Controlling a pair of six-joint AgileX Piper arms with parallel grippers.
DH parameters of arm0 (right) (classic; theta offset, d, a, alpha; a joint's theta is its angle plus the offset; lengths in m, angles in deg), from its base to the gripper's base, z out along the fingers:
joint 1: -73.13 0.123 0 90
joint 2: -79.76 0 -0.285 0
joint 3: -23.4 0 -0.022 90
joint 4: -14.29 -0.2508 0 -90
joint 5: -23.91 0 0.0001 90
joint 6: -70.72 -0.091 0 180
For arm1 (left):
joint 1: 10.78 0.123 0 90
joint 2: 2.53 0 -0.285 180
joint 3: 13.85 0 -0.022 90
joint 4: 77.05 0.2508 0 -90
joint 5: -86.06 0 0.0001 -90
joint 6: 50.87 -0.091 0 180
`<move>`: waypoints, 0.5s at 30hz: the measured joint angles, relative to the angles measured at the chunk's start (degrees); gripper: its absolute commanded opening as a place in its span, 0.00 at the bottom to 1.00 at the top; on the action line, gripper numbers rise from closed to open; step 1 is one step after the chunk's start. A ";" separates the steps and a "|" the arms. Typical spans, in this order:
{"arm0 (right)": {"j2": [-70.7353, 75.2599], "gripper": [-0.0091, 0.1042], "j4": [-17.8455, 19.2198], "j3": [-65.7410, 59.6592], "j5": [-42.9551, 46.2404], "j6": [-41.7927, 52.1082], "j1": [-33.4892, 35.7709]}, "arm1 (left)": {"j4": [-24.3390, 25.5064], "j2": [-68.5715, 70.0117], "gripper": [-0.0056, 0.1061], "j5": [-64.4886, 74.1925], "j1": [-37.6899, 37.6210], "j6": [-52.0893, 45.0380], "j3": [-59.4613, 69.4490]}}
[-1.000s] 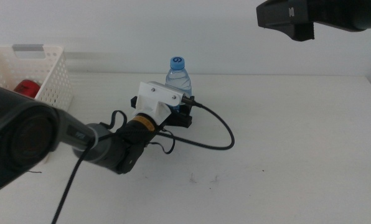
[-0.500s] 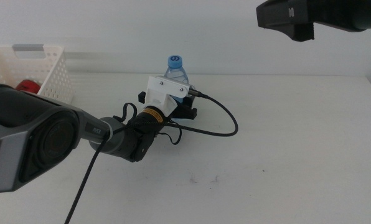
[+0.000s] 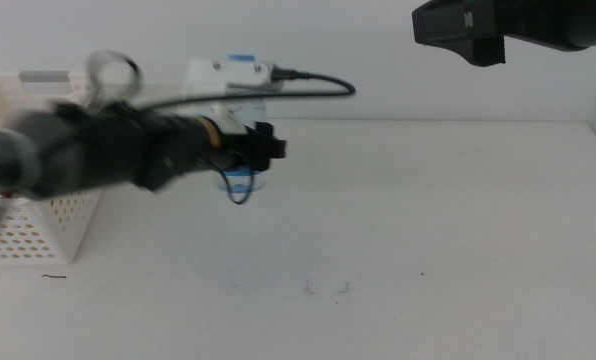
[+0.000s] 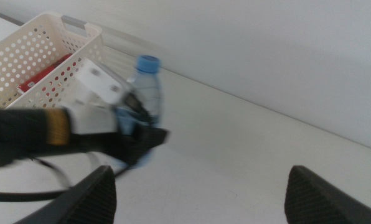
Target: Use arms to grab the bottles and put them into the dustbin to the left of the table.
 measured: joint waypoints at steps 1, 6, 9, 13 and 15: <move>0.00 0.84 0.00 0.00 0.00 0.00 0.00 | 0.37 2.71 0.03 5.97 -0.24 -0.74 -0.62; 0.00 0.84 -0.11 0.00 0.00 0.00 0.00 | -6.60 9.28 0.03 32.53 2.91 -16.33 -10.20; 0.00 0.84 -0.10 0.00 0.00 0.00 0.00 | -9.53 8.25 0.03 42.55 9.75 -24.45 -19.24; 0.00 0.84 -0.10 0.00 0.00 0.00 0.00 | -10.05 4.16 0.03 57.42 20.49 -30.56 -29.44; 0.00 0.84 -0.10 0.00 0.00 0.00 0.00 | -10.31 2.46 0.03 61.06 25.27 -32.97 -32.38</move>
